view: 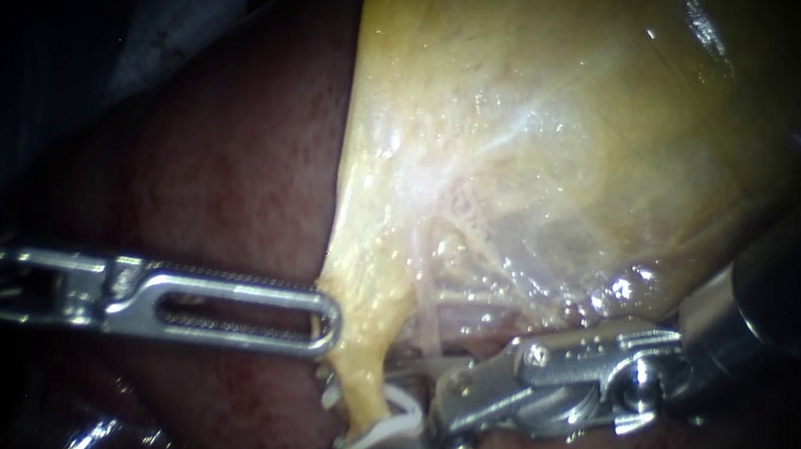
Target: Clipping second clip left tube
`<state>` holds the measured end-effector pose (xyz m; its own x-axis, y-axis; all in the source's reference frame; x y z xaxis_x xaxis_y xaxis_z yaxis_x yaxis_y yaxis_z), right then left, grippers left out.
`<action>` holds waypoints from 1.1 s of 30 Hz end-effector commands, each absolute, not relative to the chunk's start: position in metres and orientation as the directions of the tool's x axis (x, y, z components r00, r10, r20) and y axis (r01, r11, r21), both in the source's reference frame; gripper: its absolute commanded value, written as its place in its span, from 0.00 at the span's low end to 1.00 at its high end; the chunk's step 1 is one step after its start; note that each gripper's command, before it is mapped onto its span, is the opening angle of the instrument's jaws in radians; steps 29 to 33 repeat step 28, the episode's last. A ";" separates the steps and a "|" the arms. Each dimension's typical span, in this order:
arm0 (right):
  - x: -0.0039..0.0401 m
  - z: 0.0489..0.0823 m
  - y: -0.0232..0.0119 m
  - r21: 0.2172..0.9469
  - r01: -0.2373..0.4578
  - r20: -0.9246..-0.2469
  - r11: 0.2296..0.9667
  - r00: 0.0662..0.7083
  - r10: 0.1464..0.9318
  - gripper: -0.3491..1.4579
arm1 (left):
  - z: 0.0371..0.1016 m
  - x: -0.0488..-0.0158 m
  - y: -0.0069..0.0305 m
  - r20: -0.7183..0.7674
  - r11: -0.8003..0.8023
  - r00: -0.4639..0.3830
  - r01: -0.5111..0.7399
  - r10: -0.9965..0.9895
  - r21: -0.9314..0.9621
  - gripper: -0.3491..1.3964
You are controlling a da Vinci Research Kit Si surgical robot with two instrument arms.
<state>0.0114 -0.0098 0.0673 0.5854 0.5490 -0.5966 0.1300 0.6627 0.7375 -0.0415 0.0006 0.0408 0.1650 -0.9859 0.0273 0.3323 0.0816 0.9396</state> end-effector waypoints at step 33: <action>0.0114 0.0683 -0.0093 0.782 0.077 -0.517 0.619 0.636 0.573 0.03 | 0.0408 -0.0416 0.0006 0.028 0.082 0.165 0.333 -0.986 0.939 0.19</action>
